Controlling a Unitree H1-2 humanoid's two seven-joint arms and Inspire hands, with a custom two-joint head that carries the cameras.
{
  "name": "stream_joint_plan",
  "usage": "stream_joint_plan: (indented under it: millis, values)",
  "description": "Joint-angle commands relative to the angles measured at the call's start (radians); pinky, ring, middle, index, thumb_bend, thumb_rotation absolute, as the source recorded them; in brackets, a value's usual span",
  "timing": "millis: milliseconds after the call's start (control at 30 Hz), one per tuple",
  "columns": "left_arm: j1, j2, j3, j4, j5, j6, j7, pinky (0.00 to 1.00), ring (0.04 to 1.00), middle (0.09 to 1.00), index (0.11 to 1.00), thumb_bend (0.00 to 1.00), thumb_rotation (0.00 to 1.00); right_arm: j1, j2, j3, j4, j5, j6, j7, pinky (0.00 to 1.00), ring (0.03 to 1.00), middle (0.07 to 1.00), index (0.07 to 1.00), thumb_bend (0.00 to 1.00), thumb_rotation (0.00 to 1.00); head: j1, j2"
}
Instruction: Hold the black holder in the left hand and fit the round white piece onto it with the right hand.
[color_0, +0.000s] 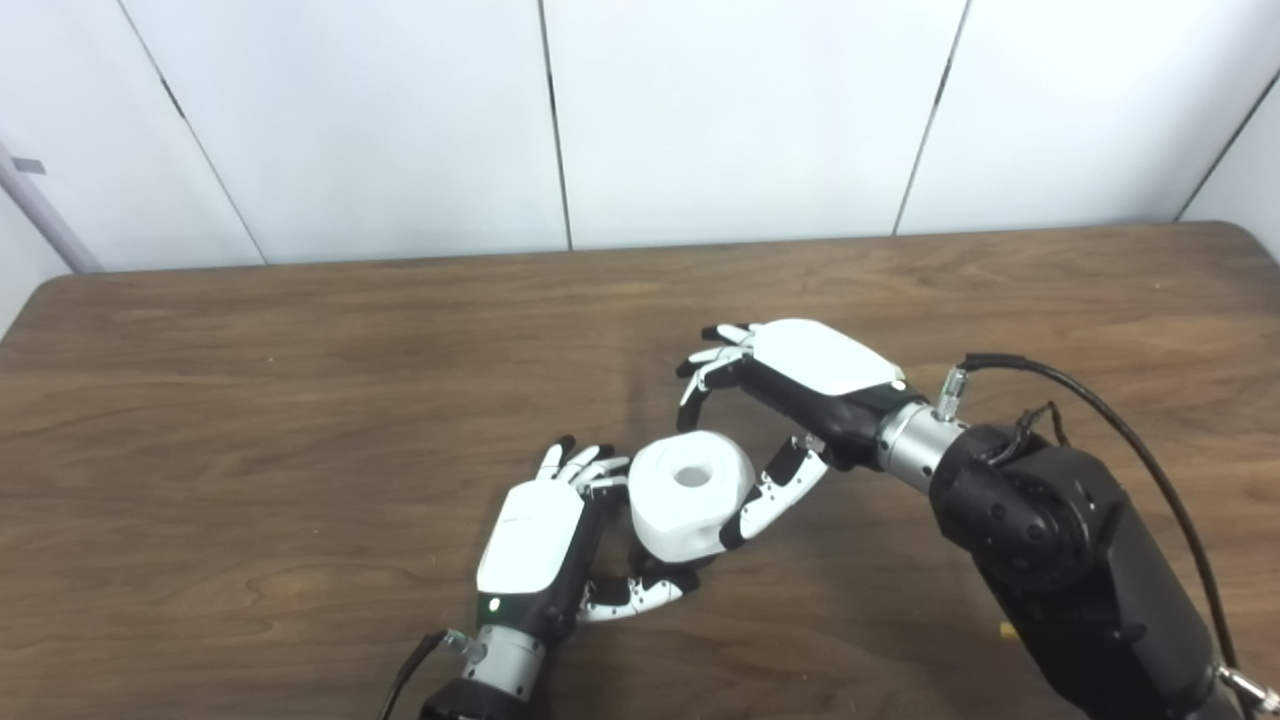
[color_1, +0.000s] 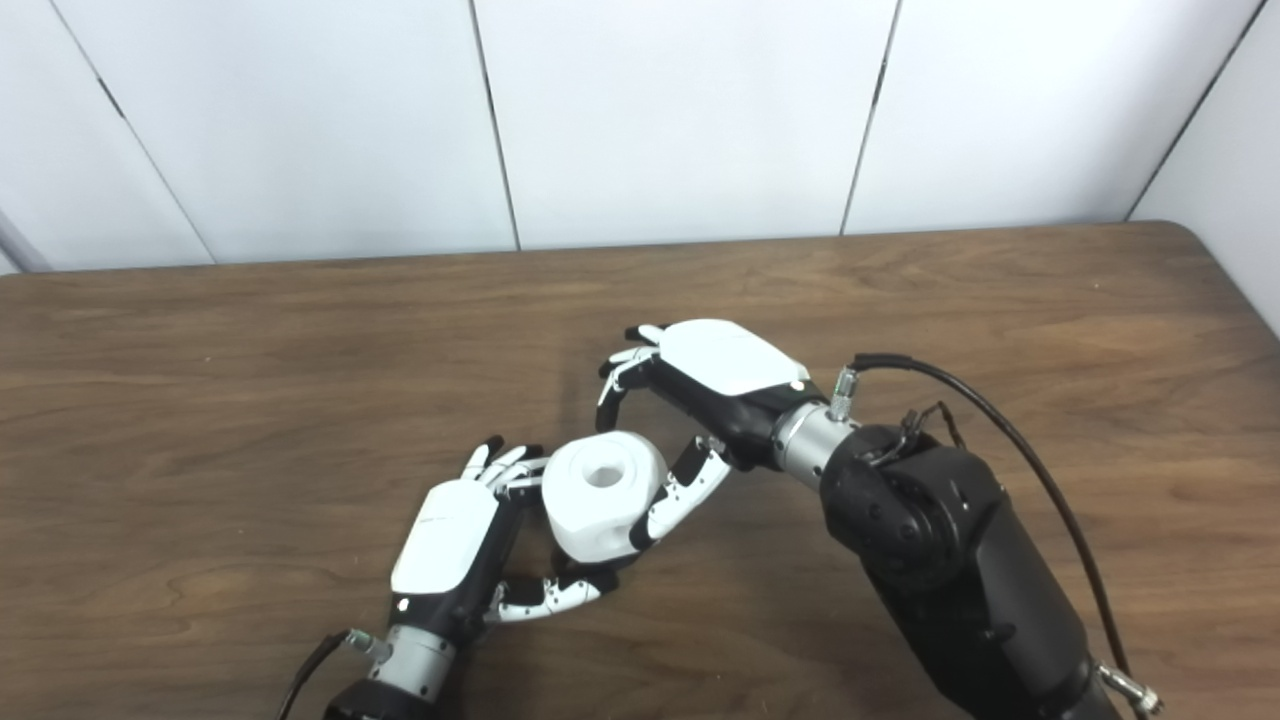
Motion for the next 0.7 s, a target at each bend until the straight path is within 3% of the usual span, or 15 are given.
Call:
stream_joint_plan:
  millis: [0, 367, 667]
  values:
    - [-0.005, -0.004, -0.013, 0.022, 0.023, -0.006, 0.0, 1.0, 0.891, 0.797, 0.486, 0.52, 0.05, -0.031, -0.013, -0.013, -0.017, -0.01, -0.028, -0.024, 1.0, 0.997, 0.89, 0.69, 1.0, 0.3, -0.003, -0.001]
    - [-0.013, -0.002, -0.014, 0.04, 0.016, -0.01, 0.005, 1.0, 0.896, 0.798, 0.486, 0.52, 0.05, -0.031, -0.016, -0.019, -0.019, -0.027, -0.014, -0.009, 1.0, 1.0, 0.924, 0.756, 1.0, 0.31, -0.008, -0.008]
    - [-0.017, 0.0, -0.01, 0.045, 0.014, -0.01, 0.009, 1.0, 0.894, 0.797, 0.486, 0.52, 0.05, -0.045, -0.04, -0.03, -0.065, -0.046, 0.019, 0.064, 1.0, 1.0, 0.949, 0.772, 1.0, 0.33, -0.02, -0.01]
